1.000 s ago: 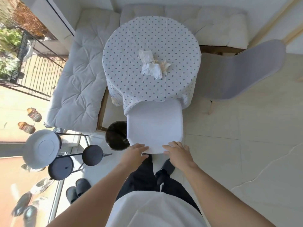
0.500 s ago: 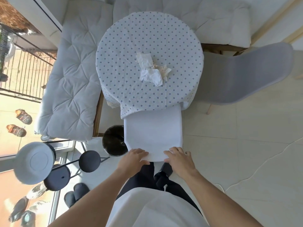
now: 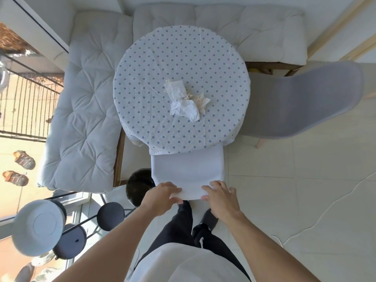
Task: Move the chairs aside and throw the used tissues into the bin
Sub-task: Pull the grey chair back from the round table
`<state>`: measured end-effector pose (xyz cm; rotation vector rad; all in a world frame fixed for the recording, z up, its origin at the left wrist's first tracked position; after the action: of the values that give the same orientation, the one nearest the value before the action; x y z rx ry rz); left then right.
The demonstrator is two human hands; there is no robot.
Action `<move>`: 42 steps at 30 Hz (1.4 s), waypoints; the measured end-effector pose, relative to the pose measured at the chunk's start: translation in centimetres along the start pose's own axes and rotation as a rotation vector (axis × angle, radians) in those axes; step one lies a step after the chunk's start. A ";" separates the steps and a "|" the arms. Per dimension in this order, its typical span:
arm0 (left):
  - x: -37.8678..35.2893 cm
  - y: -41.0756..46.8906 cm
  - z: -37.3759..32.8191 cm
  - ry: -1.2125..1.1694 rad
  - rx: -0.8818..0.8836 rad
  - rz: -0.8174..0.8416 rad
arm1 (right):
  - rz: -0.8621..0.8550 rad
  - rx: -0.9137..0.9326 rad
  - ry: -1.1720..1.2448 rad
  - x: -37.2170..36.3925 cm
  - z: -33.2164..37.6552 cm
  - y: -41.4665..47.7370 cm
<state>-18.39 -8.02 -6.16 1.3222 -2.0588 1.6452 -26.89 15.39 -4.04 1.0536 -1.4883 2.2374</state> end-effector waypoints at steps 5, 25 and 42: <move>-0.6 -0.3 -0.2 0.064 -0.037 -0.026 | 0.025 -0.009 0.026 -0.6 -0.3 0.2; -2.8 -1.9 -0.2 0.253 -0.196 -0.300 | -0.069 0.025 -0.163 -2.0 0.5 -1.0; 0.6 -0.6 -0.8 -0.091 -0.009 -0.025 | -0.100 -0.033 0.035 -0.2 -2.1 -0.2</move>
<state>-18.62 -7.62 -5.06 1.4387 -2.0887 1.5917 -27.57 17.35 -4.50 1.0487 -1.4216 2.1448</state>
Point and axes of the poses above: each hand's wrist, its own y-axis towards the middle knuckle, its own x-axis out of the back of the hand, z = x × y, the point moved 1 cm from there along y, towards the middle knuckle
